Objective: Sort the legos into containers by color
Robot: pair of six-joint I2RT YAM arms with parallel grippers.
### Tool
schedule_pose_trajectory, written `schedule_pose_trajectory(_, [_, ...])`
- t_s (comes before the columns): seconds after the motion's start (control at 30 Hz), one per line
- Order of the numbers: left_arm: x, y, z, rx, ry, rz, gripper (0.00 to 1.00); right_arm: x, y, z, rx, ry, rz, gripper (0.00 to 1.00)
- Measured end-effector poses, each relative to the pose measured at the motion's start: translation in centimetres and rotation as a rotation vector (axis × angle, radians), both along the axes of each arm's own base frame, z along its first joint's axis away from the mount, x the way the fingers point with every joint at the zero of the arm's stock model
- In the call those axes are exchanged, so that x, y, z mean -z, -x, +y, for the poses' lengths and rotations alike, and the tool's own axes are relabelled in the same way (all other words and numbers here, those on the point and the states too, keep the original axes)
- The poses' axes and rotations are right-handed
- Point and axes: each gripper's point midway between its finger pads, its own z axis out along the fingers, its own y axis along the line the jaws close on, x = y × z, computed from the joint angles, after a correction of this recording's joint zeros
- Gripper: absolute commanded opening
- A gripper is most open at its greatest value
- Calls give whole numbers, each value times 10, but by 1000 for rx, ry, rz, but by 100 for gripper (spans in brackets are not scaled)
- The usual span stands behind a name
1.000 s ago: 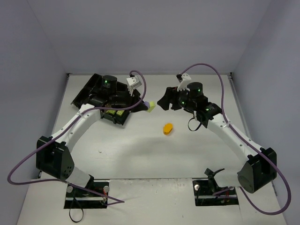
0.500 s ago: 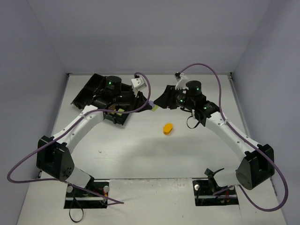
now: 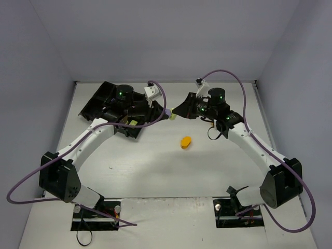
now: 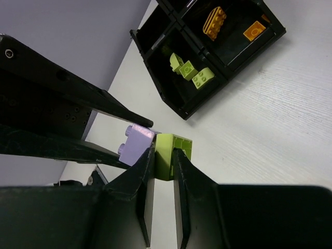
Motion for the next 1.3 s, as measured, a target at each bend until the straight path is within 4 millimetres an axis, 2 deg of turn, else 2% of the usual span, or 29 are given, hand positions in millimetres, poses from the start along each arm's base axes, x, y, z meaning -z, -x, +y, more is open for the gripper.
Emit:
schedule_pose_trajectory(0.37, [-5, 1, 2, -15, 1, -15, 0, 29, -8, -22, 50, 48, 34, 0])
schedule_pose_trajectory(0.47, [-3, -5, 9, -70, -12, -18, 0, 36, -11, -29, 72, 91, 23, 0])
schedule_pose_trajectory(0.57, [5, -21, 23, -183, -24, 25, 0, 45, -12, -35, 82, 131, 16, 0])
schedule_pose_trajectory(0.67, [15, -49, 57, -382, -27, 94, 0, 54, -12, -40, 88, 169, 16, 0])
schedule_pose_trajectory(0.8, [25, -92, 128, -733, -9, 181, 0, 63, -9, -45, 91, 208, 18, 0])
schedule_pose_trajectory(0.93, [39, -114, 205, -1057, 11, 299, 0, 64, -10, -49, 90, 235, -6, 0])
schedule_pose_trajectory(1.0, [48, -122, 236, -1182, 21, 355, 0, 64, -10, -50, 90, 249, -21, 0])
schedule_pose_trajectory(1.1, [62, -124, 268, -1313, 18, 419, 0, 62, -10, -54, 96, 264, -39, 0])
schedule_pose_trajectory(1.3, [84, -122, 304, -1460, -13, 512, 0, 61, -7, -59, 101, 277, -58, 0])
